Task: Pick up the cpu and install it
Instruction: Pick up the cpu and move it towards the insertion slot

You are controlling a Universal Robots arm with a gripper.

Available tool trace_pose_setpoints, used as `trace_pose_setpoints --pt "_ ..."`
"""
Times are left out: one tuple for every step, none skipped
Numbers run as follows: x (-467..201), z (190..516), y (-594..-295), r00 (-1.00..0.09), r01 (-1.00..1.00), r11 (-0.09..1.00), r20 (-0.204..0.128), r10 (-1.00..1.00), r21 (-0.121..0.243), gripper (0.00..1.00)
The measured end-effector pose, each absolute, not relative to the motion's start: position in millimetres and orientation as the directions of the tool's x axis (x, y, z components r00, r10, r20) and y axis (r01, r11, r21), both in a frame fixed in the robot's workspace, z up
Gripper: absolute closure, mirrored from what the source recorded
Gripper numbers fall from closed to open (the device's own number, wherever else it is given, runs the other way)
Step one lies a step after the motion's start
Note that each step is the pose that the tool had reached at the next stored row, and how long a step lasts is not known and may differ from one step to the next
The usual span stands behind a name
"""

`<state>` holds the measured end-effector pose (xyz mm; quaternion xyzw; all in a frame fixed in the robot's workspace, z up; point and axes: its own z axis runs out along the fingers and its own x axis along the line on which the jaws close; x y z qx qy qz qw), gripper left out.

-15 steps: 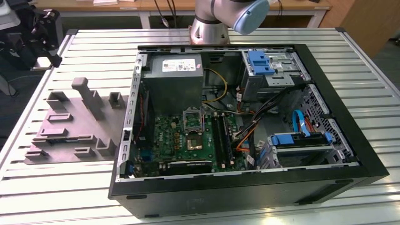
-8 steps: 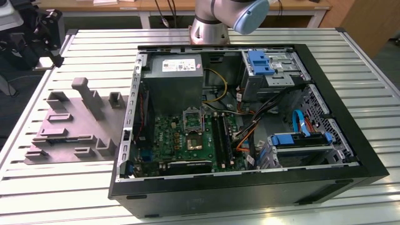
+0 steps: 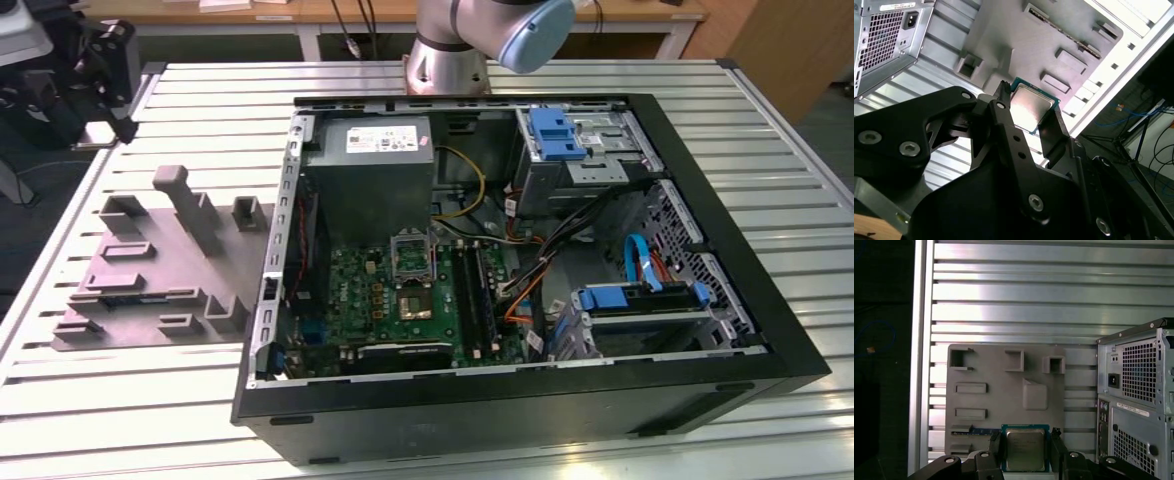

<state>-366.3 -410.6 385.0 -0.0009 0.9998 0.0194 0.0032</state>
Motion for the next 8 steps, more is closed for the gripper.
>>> trace_pose_setpoints --pt "-366.1 384.9 -410.6 -1.0 -0.002 0.999 -0.007 -0.002 0.039 0.53" --pt "-365.9 385.0 -410.6 -1.0 -0.002 0.999 -0.006 -0.002 0.039 0.53" --pt "-365.6 385.0 -410.6 -1.0 -0.002 0.999 -0.006 -0.002 0.039 0.53" --pt "-365.4 385.0 -410.6 -1.0 -0.002 0.999 -0.006 -0.002 0.039 0.53" --pt "-365.3 385.0 -410.6 -1.0 -0.002 0.999 -0.007 -0.002 0.039 0.53" --pt "-365.2 385.0 -410.6 -1.0 -0.002 0.999 -0.006 -0.002 0.039 0.53" --pt "-365.0 385.0 -410.6 -1.0 -0.002 0.999 -0.006 -0.002 0.039 0.53" --pt "-364.9 385.0 -410.6 -1.0 -0.002 0.999 -0.006 -0.002 0.039 0.53"
